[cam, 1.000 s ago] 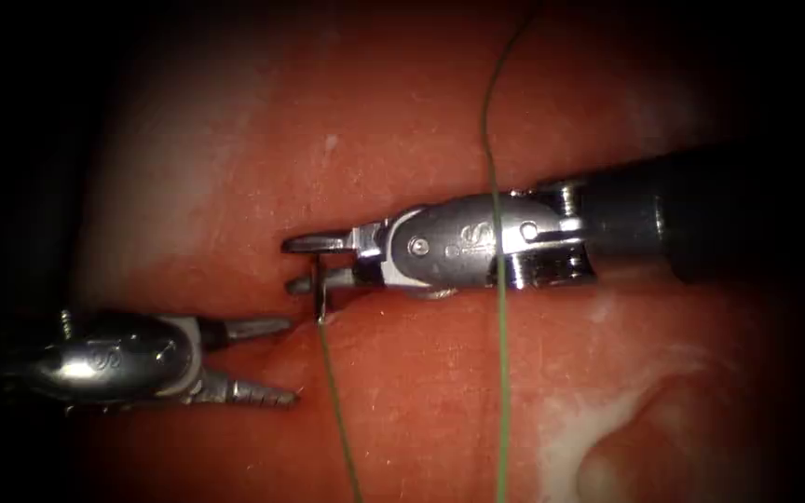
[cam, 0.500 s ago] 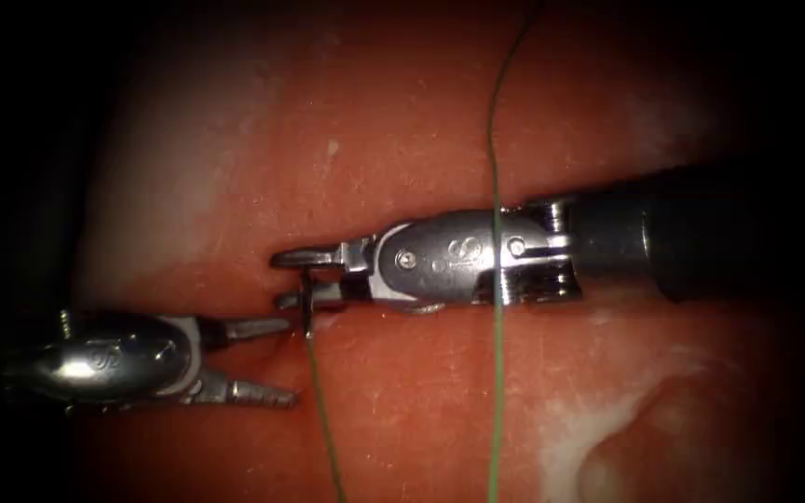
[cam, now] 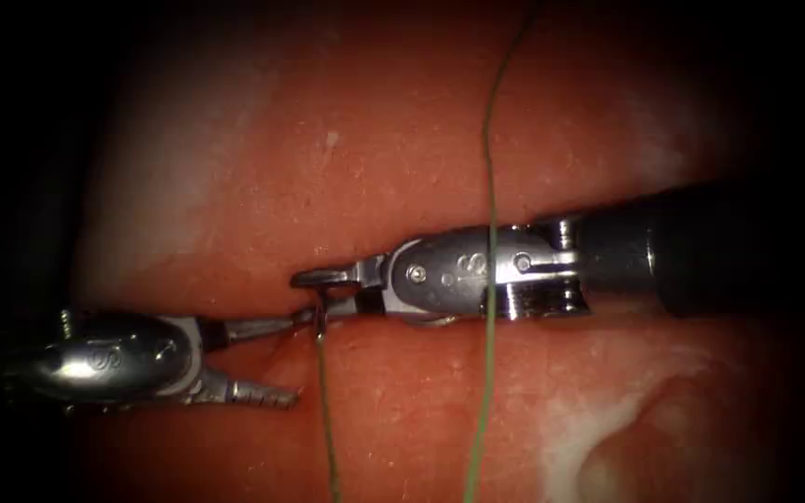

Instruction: Wound Closure

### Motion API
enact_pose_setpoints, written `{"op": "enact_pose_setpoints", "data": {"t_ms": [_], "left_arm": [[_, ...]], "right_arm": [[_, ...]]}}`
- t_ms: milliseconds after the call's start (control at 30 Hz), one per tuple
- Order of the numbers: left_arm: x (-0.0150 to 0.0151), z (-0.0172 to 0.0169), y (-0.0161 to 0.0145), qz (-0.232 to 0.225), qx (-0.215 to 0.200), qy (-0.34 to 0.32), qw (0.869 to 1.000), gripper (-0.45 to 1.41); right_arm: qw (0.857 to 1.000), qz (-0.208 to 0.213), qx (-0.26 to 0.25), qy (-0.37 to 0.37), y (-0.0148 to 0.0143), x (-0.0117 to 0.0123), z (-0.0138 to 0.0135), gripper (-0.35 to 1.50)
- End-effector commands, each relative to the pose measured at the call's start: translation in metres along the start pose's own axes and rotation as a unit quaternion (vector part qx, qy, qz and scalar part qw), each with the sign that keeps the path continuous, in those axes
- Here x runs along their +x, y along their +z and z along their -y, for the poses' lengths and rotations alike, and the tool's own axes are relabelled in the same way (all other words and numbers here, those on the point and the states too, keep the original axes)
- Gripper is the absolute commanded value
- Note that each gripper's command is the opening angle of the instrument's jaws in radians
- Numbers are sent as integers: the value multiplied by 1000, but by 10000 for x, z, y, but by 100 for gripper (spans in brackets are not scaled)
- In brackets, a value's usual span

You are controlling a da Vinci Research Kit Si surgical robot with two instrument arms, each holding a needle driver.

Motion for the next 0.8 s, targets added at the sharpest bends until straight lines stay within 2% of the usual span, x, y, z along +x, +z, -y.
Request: {"op": "enact_pose_setpoints", "data": {"t_ms": [33,133,167,333,533,800], "left_arm": [[-4,-3,8,0,-1,0,1000,60],[-4,-3,8,0,-1,0,1000,60],[-3,-4,9,0,-1,-1,1000,60],[-2,-6,11,0,0,-1,1000,60],[-2,-6,12,0,0,-1,1000,60],[-2,-7,13,0,-1,-1,1000,60]], "right_arm": [[1000,-5,-1,0,7,6,-4,-35],[999,-30,-21,-27,0,30,-13,-35],[997,-41,-45,-53,-5,49,-20,-35],[987,-71,-96,-111,-23,100,-43,-35],[982,-79,-128,-118,-36,101,-56,-35],[979,-93,-139,-115,-39,103,-64,-35]]}}
